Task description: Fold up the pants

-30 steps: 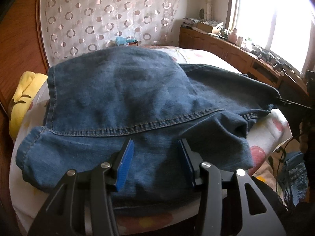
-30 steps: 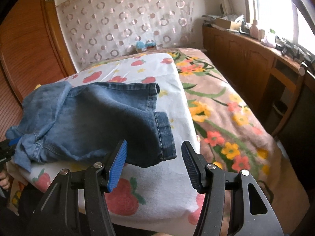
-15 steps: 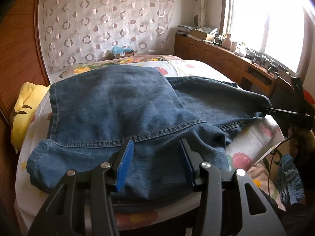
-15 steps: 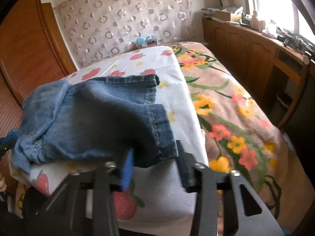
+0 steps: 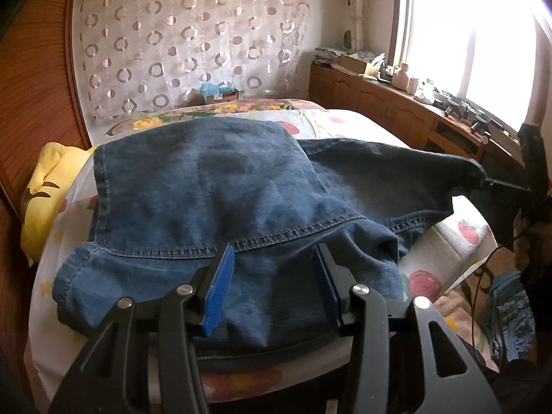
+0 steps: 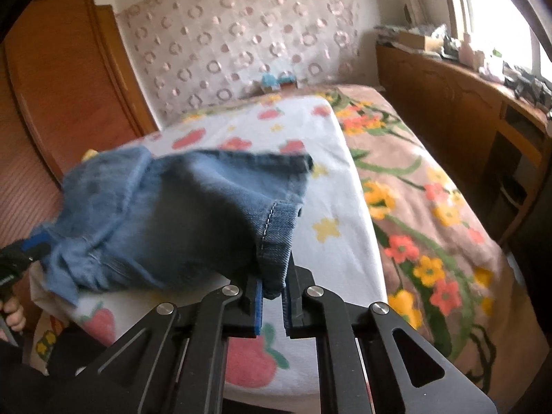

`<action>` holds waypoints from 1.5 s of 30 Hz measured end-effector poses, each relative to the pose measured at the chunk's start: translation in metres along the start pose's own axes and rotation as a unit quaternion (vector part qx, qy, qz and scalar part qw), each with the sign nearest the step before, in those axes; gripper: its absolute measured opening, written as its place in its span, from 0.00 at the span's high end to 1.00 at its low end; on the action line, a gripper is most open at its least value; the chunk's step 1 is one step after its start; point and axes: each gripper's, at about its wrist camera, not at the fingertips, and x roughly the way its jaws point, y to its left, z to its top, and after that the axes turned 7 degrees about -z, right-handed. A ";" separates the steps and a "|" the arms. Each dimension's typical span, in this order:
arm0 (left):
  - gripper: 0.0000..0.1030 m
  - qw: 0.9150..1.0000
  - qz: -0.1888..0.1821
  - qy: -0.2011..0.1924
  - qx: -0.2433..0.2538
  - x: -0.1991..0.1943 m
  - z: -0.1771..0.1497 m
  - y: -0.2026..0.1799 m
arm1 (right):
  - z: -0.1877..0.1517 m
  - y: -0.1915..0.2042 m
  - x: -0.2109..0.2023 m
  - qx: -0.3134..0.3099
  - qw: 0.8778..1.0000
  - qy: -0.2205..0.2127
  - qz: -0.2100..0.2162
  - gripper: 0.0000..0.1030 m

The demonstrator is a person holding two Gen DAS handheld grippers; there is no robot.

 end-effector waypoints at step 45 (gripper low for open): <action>0.55 0.998 0.030 -0.019 -0.048 -0.027 -0.007 0.046 | 0.027 0.204 0.058 -0.180 0.979 0.024 0.096 0.43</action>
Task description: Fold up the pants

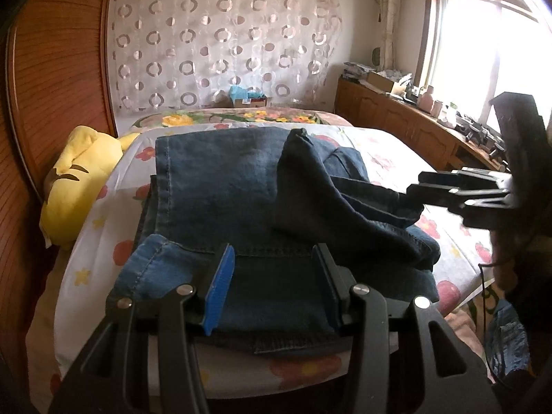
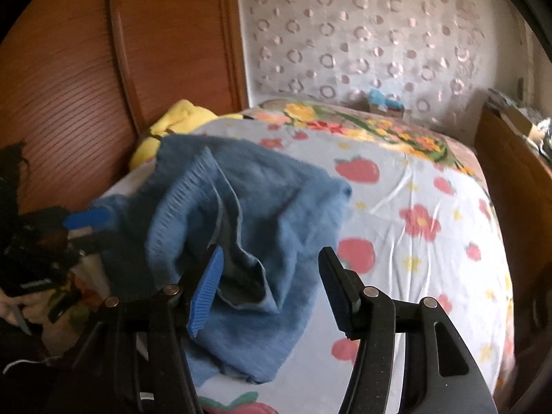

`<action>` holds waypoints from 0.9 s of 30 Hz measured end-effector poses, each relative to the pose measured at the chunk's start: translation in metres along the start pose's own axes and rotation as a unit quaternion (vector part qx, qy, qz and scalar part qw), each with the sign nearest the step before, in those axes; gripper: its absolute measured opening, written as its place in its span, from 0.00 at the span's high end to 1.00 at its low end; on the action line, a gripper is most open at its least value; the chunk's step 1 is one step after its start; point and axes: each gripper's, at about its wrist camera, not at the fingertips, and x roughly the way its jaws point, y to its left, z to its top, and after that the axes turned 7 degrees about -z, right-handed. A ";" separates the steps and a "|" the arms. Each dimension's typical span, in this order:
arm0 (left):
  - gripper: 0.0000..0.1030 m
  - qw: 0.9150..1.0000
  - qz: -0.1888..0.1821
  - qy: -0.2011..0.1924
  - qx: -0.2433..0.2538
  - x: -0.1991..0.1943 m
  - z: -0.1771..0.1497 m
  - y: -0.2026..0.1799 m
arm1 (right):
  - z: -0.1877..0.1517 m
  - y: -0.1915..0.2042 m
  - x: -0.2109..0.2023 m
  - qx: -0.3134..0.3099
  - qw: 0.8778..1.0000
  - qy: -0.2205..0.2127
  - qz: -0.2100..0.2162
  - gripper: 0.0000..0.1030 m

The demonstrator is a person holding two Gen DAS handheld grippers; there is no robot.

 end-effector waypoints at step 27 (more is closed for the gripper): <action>0.55 1.000 -0.016 0.004 0.018 0.015 0.020 -0.008 | -0.038 0.014 0.022 0.001 0.999 0.013 -0.038 0.21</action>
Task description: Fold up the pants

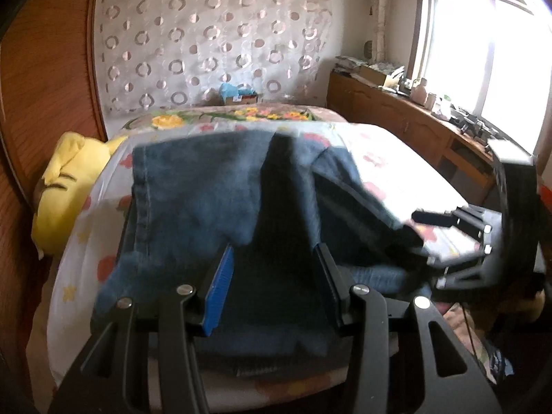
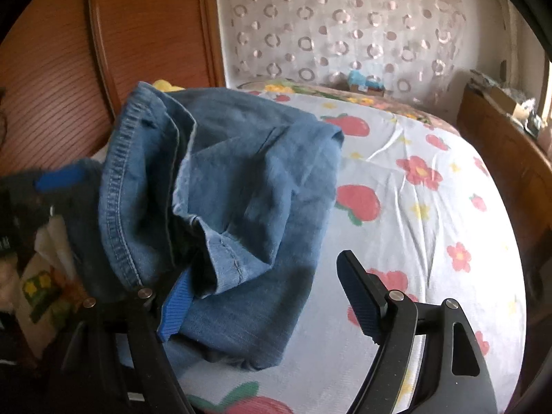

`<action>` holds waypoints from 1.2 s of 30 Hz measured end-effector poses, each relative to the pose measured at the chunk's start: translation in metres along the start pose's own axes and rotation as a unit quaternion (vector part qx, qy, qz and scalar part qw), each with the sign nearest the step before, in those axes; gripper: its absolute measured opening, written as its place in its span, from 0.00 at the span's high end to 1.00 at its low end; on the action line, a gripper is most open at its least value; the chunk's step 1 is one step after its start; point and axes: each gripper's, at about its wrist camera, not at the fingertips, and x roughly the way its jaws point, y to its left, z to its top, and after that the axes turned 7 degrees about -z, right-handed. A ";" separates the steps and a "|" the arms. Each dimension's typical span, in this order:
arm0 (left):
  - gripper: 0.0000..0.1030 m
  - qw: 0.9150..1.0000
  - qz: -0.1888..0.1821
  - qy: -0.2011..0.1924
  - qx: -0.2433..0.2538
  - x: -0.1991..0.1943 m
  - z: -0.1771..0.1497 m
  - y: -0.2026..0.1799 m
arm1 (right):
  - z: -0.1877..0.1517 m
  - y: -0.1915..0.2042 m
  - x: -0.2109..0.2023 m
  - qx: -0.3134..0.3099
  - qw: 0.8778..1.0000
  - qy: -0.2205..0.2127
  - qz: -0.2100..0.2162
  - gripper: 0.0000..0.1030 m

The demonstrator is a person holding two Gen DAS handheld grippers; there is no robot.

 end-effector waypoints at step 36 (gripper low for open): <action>0.95 0.997 -0.019 -0.066 0.032 -0.030 0.033 -0.009 | 0.009 -0.019 -0.030 0.027 0.997 -0.027 0.071 0.84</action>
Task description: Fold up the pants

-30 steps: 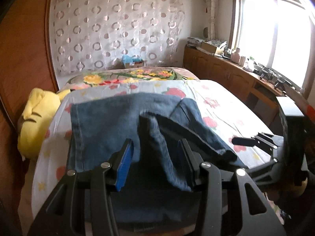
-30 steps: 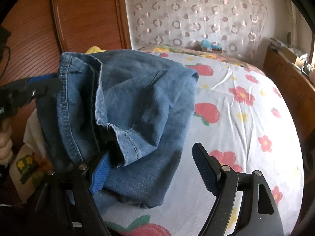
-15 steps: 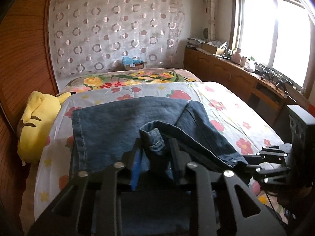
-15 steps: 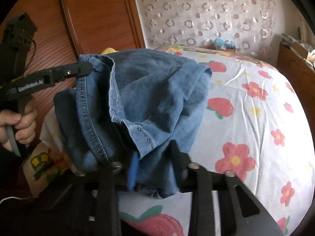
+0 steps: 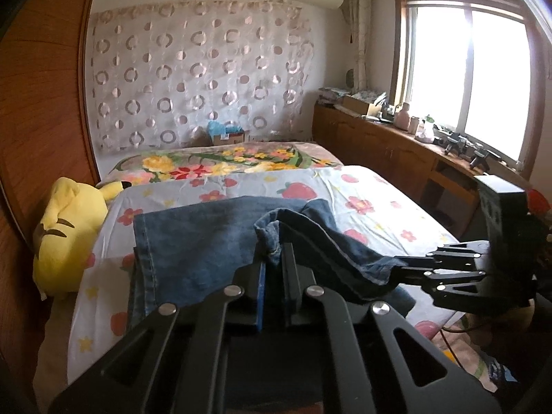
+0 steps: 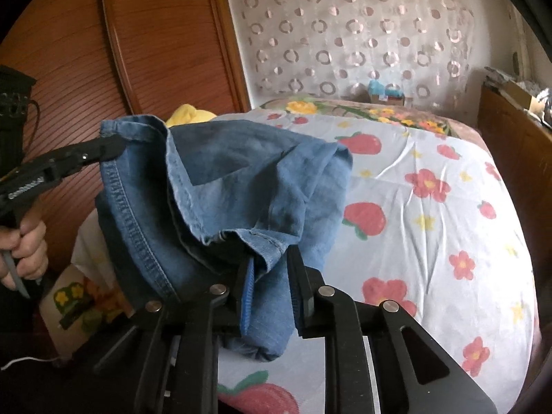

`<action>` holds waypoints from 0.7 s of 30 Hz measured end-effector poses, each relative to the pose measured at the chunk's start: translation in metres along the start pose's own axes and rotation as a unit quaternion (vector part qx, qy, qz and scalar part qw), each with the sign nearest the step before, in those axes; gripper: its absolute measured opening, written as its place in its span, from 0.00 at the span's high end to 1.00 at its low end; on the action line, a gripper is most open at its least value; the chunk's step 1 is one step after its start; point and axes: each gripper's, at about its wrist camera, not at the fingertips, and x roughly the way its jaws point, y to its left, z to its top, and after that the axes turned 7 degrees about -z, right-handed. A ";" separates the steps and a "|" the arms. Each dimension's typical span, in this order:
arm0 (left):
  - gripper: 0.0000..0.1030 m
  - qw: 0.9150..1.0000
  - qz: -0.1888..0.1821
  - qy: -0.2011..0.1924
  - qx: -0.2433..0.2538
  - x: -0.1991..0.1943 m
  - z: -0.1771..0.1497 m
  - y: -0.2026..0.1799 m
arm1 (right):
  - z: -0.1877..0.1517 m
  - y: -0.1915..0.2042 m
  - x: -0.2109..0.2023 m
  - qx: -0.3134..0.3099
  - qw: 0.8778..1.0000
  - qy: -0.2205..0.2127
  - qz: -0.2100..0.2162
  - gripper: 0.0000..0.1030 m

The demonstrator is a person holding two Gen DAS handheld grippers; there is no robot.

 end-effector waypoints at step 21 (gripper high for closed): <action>0.96 0.999 0.010 -0.028 -0.035 -0.039 -0.017 0.024 | 0.082 0.017 -0.004 -0.024 0.998 -0.056 0.030 0.97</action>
